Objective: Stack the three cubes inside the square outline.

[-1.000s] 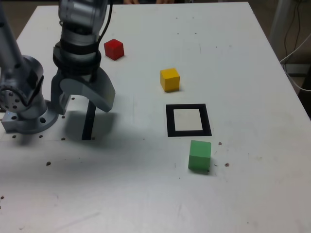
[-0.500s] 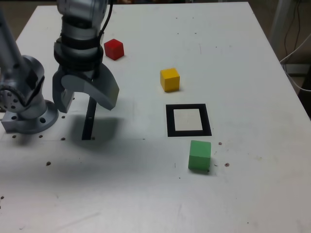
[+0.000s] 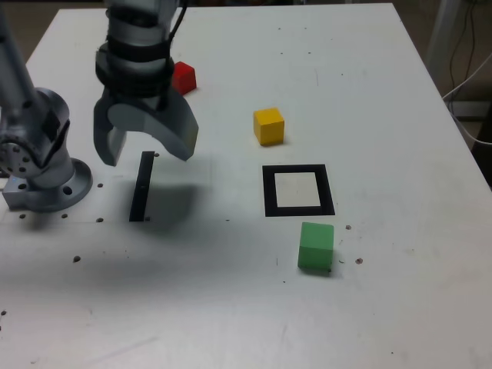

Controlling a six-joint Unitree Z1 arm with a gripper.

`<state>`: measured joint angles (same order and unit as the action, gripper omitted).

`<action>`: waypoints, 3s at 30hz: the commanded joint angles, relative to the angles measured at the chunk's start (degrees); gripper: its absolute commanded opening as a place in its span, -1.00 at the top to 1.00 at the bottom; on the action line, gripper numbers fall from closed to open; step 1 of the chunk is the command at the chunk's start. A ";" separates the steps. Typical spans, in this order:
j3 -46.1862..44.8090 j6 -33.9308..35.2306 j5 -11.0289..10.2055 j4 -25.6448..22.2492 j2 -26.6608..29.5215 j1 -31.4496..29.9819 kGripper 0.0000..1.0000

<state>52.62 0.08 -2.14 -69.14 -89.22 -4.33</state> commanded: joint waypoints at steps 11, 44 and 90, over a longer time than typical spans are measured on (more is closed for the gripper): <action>6.91 -8.30 -3.92 -3.34 -1.92 13.58 -0.98; 21.93 -24.91 -7.53 -4.81 -16.49 48.48 -0.98; 31.94 -15.96 -4.80 -9.32 -29.17 58.56 -0.95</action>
<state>84.71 -15.57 -6.91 -78.61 -117.52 54.07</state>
